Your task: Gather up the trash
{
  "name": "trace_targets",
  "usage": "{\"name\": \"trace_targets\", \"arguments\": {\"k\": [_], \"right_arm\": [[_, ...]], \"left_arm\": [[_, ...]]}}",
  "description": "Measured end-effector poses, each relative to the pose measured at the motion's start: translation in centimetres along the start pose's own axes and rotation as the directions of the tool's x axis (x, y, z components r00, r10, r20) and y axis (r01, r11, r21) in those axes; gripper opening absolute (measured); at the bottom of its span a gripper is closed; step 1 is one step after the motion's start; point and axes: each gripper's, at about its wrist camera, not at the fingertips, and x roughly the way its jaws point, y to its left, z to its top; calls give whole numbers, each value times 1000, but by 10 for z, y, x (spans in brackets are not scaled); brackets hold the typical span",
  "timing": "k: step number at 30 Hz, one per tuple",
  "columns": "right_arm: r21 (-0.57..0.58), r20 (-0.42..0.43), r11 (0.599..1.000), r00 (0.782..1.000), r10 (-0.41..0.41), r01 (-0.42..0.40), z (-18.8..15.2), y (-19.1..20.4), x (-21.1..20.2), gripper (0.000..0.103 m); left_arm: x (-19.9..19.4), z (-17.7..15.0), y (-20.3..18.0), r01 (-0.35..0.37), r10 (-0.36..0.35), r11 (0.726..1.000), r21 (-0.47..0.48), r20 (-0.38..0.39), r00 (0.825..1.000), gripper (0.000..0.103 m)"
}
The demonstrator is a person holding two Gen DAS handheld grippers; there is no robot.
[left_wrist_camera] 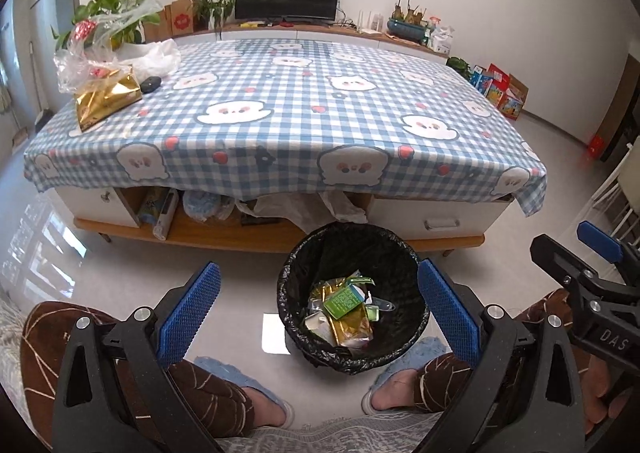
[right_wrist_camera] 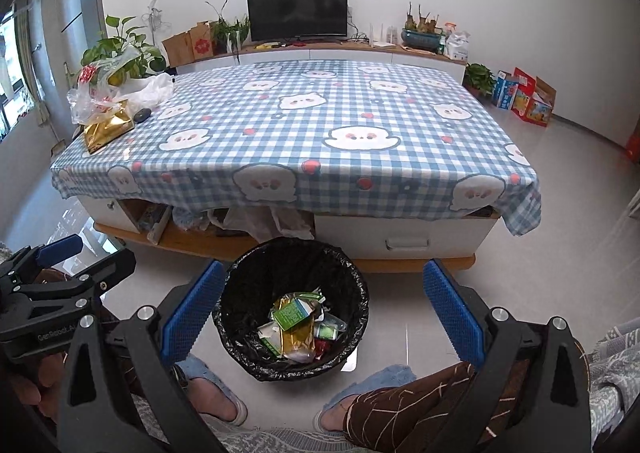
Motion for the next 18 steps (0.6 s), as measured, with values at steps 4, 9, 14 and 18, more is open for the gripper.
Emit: {"name": "trace_targets", "arguments": {"k": [4,9,14,18], "right_arm": [[-5,-12,1000,1000,-3,3,-3,4,2,95],[-2,-8,1000,1000,-5,5,-4,2,1,95],[4,-11,1000,1000,-7,7,-5,1,2,95],[6,-10,1000,1000,-3,3,-5,1,2,95]], "left_arm": [[-2,-6,0,7,-7,1000,3,1,1000,97],[-1,-7,-2,9,-9,1000,7,-2,1000,97],[-1,-7,-1,11,-11,1000,7,-4,1000,97],[0,-8,-1,8,-8,1000,6,-3,1000,97]]}}
